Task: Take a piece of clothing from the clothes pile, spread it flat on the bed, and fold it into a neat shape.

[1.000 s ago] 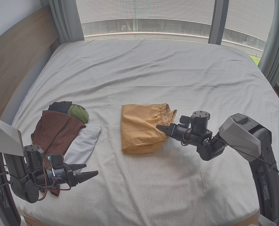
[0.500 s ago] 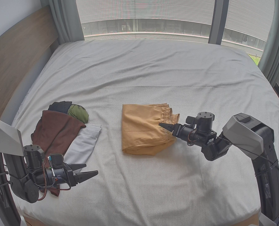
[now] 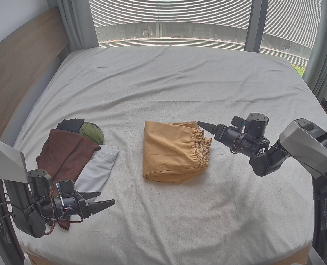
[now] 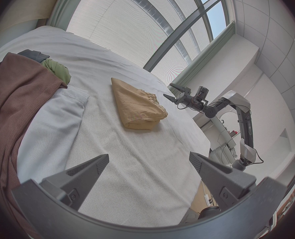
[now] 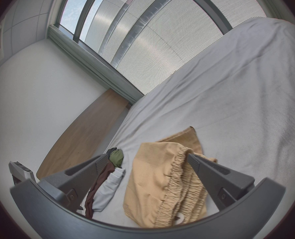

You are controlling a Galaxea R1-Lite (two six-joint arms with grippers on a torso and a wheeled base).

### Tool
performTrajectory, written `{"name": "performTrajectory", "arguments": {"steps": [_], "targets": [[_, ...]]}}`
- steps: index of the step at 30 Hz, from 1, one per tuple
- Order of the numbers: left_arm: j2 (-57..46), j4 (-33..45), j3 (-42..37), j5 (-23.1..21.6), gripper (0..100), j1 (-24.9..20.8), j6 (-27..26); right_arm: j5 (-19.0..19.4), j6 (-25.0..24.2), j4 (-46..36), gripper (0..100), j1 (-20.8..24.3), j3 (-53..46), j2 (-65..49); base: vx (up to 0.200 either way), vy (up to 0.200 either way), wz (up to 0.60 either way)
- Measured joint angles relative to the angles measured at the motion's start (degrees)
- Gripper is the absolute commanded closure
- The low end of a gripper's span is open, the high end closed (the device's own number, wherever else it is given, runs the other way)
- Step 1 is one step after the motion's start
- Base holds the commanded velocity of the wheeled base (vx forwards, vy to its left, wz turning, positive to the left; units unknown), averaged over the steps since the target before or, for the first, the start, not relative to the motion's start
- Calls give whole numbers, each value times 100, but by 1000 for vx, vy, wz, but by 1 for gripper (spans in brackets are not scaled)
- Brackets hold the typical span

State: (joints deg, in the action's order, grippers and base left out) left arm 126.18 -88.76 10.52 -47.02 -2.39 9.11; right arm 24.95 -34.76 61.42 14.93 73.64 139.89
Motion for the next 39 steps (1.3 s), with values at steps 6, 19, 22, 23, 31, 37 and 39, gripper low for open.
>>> {"name": "performTrajectory", "arguments": {"steps": [6, 19, 22, 23, 31, 37, 39], "targets": [[2, 0, 9, 0, 0, 7, 2, -7, 5, 22, 0, 472, -22, -98, 0, 0, 0], [5, 0, 33, 0, 0, 50, 0, -35, 187, 44, 0, 800, -96, 510, 0, 0, 0], [9, 2, 37, 0, 0, 71, 0, -35, 251, 167, 0, 794, -154, 686, 0, 0, 0], [11, 0, 37, 0, 0, 74, 2, -38, 257, 208, 0, 780, -168, 728, 0, 0, 0], [13, 2, 33, -2, 0, 74, 0, -51, 260, 378, 0, 756, -306, 934, 0, 0, 0], [2, -2, 33, -6, 0, 77, 4, -119, 230, 624, 0, 780, -505, 805, 0, 0, 0], [-22, -4, 37, -6, 0, 74, 6, -134, 227, 685, 0, 791, -645, 656, 0, 0, 0]]}}
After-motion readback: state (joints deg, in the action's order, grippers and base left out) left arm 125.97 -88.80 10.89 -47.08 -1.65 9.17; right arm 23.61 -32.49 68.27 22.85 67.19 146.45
